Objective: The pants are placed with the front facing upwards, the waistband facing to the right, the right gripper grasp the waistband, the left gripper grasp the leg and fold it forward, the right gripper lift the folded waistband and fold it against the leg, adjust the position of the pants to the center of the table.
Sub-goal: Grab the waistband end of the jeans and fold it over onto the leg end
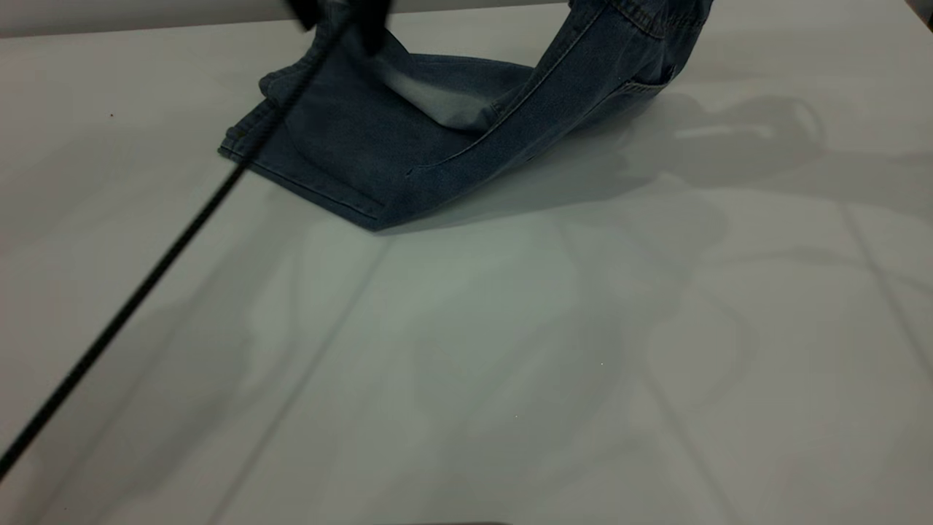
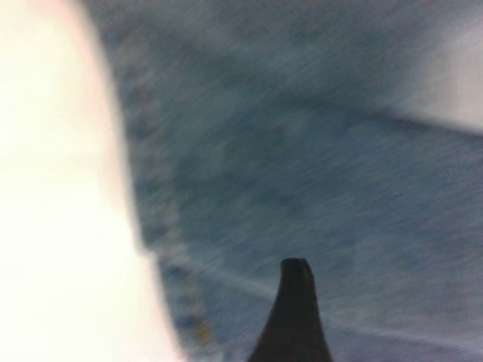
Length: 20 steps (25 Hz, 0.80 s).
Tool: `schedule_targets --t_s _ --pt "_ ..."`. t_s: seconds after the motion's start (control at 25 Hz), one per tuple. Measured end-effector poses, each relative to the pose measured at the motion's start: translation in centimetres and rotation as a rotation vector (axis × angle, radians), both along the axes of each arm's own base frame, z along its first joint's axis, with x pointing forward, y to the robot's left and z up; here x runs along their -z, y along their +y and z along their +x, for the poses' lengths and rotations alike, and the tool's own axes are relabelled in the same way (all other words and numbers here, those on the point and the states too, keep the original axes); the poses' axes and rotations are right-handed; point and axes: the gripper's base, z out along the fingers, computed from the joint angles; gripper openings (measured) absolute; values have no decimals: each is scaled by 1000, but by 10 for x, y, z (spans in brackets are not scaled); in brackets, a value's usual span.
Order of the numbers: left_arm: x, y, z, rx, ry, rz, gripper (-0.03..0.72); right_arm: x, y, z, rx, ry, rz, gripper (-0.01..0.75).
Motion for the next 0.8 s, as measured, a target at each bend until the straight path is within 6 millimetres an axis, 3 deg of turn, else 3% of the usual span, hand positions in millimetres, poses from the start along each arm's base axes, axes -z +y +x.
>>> schedule_targets --t_s 0.12,0.28,0.68,0.8 --pt "5 23 8 -52 9 5 568 -2 0 1 -5 -6 4 74" --pt "18 38 13 -81 23 11 568 -2 1 0 -12 -3 9 74" --pt "74 44 15 -89 104 27 568 -5 1 1 -25 -9 16 74" --pt "78 42 14 -88 115 8 568 -16 2 5 -43 -23 37 74"
